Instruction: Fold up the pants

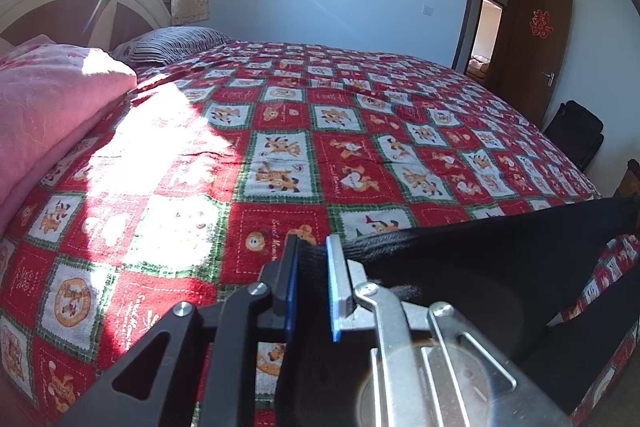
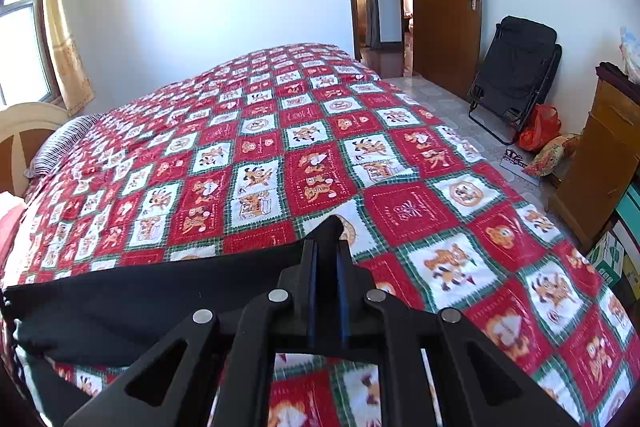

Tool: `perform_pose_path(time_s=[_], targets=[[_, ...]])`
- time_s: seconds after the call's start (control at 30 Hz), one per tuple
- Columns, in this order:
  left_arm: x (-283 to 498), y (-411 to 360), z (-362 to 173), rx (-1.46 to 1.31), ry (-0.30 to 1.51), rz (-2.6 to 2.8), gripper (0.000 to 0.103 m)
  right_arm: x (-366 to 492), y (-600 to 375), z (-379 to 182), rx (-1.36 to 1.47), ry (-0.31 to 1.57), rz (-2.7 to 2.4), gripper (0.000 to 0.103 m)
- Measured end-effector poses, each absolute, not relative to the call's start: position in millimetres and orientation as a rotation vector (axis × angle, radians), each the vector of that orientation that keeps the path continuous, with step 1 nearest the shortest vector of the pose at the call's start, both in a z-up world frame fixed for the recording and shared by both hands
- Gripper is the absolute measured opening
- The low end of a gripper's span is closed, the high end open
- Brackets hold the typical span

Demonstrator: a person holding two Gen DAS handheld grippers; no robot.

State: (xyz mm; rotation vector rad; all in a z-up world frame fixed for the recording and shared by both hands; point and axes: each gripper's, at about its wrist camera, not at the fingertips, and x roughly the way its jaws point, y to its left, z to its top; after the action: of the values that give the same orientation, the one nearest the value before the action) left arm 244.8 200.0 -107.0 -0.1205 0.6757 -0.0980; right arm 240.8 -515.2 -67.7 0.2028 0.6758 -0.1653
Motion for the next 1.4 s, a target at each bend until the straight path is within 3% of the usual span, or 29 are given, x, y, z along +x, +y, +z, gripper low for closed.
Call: perform_pose_path(time_s=[0.47,1.2,1.27,1.33,1.4], targets=[[173.7,205.1,-96.7,-0.176,0.540,-0.161,0.013,125.2,-540.1,-83.4,0.302,0.618,-0.165,0.008],[72.5,211.3,-165.1,-0.185,0.590,-0.192,0.016,38.7,-548.8,-136.0,0.308,0.683,-0.193,0.009],[72.9,209.3,-169.6,-0.152,0.600,-0.173,0.020,34.9,-545.1,-131.1,0.291,0.680,-0.205,0.021],[71.5,208.0,-172.4,-0.126,0.603,-0.170,0.023,28.3,-541.5,-122.2,0.270,0.661,-0.248,0.041],[66.9,209.3,-174.6,-0.088,0.605,-0.149,0.035,19.5,-534.8,-108.7,0.236,0.622,-0.287,0.042]])
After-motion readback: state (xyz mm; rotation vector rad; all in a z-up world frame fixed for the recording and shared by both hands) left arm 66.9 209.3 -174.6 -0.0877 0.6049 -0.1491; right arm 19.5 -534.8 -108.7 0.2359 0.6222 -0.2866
